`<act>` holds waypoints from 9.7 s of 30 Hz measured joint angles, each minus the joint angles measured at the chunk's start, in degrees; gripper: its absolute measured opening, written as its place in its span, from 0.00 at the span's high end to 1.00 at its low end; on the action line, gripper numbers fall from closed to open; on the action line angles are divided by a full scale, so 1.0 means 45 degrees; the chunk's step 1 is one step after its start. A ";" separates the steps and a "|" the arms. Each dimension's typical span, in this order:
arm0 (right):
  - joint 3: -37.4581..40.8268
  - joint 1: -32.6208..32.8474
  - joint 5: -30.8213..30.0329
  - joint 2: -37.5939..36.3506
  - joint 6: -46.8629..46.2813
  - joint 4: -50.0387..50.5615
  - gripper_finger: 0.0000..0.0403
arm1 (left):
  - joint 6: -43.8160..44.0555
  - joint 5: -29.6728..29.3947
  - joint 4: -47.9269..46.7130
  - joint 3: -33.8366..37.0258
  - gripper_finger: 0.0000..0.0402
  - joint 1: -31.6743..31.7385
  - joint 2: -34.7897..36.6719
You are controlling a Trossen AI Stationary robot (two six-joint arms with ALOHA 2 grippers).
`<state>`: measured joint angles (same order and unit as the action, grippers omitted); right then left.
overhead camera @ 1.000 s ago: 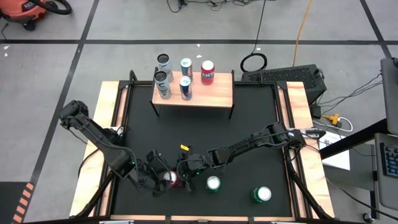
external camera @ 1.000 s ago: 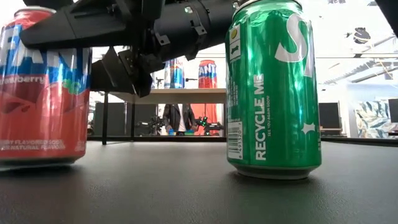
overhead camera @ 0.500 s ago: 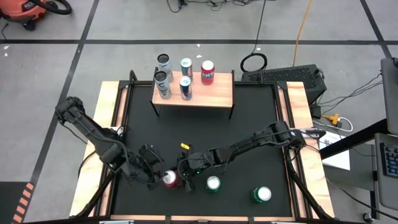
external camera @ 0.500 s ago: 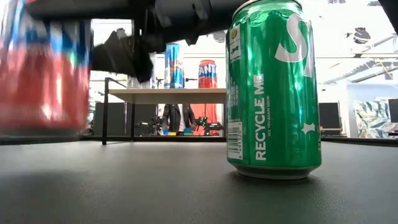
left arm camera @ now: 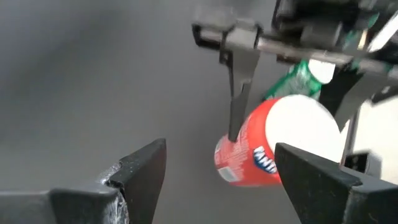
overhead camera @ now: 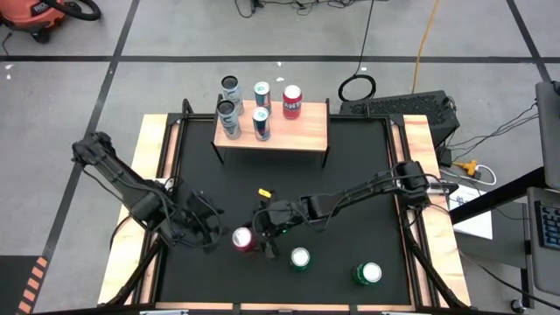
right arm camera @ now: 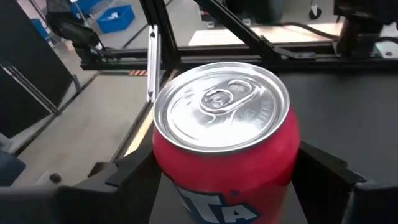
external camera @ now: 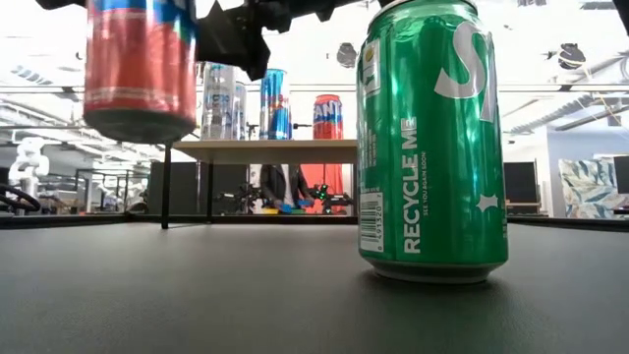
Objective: Place canned beverage on shelf
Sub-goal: Put the orange soda can, aligned with the other orange soda can on the shelf, then put the left green soda can on the shelf
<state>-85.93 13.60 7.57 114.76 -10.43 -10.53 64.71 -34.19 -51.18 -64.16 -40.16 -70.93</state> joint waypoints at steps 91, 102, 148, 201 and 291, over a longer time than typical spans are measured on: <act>-0.0010 -0.7852 0.0374 -0.6790 0.1150 0.6567 0.30 | -0.0132 -0.1717 -0.1064 -0.0005 0.26 0.1005 0.1028; 0.0951 -0.8095 0.0369 -0.6776 0.0893 0.6380 0.30 | -0.0132 -0.1702 -0.1078 -0.0005 0.26 0.1005 0.1028; 0.3206 -0.8953 0.1326 -0.6137 0.1185 0.3359 0.30 | -0.0243 -0.1304 -0.1306 -0.0005 0.26 0.1005 0.1027; 0.3181 -0.9043 0.0991 -0.5979 0.1811 0.3749 0.23 | -0.0154 -0.1221 -0.1549 -0.0005 0.26 0.1005 0.1023; 0.3941 -0.9563 0.1264 -0.8764 -0.0174 0.7598 0.39 | -0.0215 -0.1192 -0.1536 -0.0005 0.26 0.1005 0.1013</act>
<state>-68.19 -29.43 13.26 75.32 -11.22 23.66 63.74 -39.55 -58.09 -64.18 -35.64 -66.37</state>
